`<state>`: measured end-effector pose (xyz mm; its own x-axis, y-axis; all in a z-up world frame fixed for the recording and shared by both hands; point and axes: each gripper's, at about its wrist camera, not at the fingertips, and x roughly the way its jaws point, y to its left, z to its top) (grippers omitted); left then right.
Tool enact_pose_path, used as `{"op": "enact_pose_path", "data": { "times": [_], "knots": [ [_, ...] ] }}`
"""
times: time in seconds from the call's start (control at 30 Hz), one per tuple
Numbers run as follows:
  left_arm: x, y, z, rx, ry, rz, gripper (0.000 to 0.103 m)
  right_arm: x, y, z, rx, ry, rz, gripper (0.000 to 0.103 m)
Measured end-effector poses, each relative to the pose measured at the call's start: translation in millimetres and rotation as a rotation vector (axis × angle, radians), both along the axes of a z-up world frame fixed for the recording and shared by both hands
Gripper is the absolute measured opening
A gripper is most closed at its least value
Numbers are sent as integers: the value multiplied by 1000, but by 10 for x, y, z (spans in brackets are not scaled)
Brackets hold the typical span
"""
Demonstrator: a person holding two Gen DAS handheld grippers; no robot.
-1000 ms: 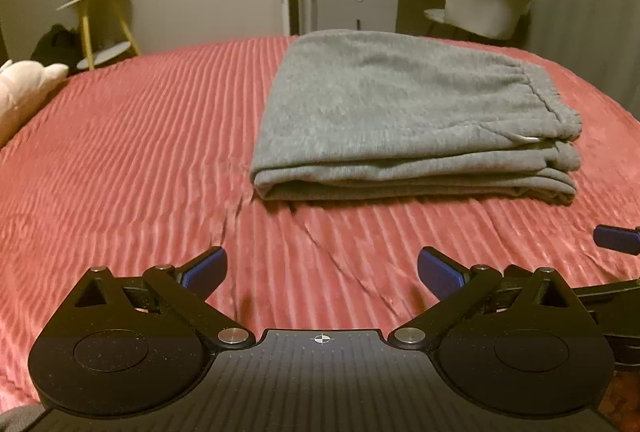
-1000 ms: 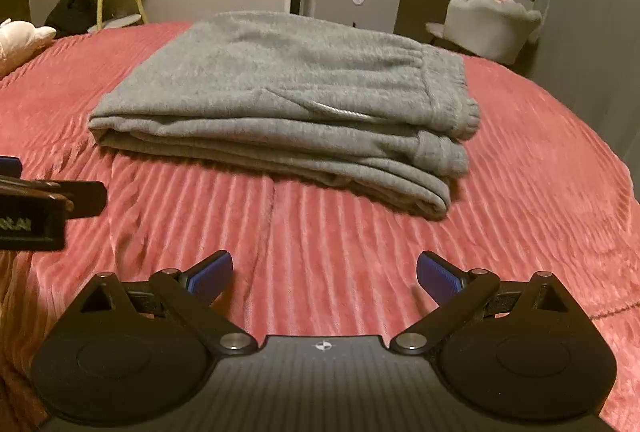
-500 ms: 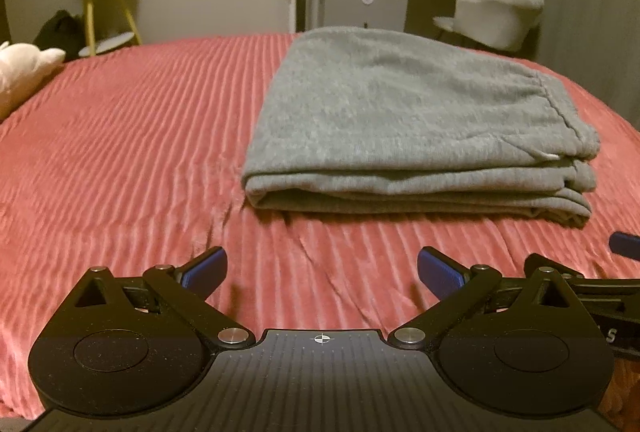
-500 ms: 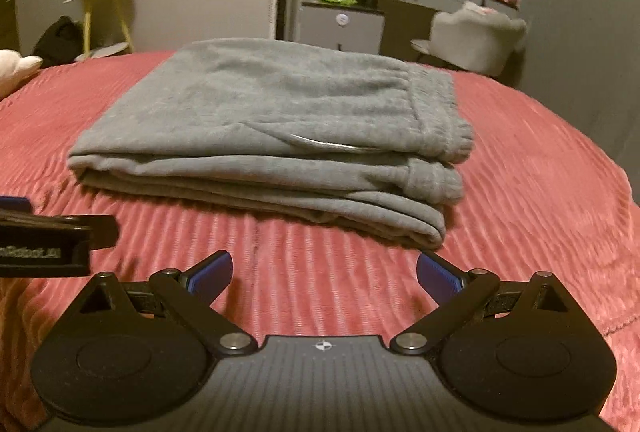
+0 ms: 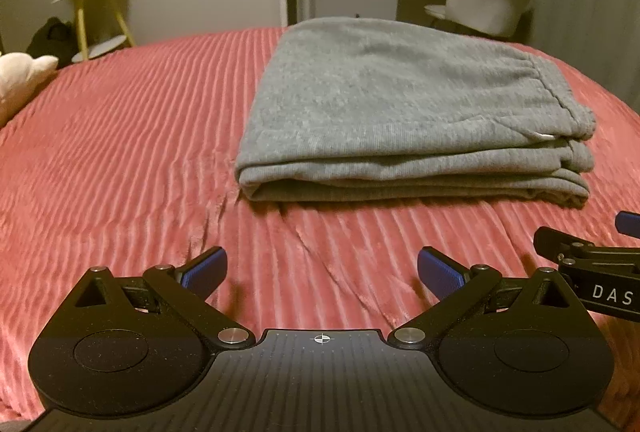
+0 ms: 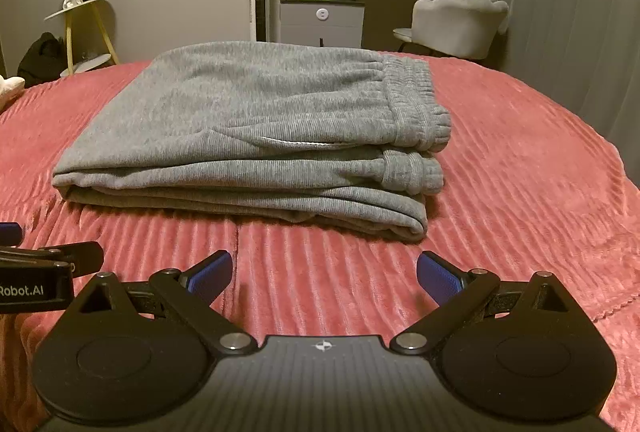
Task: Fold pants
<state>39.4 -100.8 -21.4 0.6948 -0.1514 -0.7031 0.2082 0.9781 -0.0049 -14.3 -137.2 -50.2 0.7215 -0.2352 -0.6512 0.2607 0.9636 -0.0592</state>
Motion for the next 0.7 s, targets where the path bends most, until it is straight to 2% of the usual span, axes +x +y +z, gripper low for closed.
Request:
{"op": "enact_pose_path", "data": {
  "times": [0.7],
  "knots": [
    [-4,-17,-13,17,12,1,103,-22,32,11,-17,-4,7,99]
  ]
}}
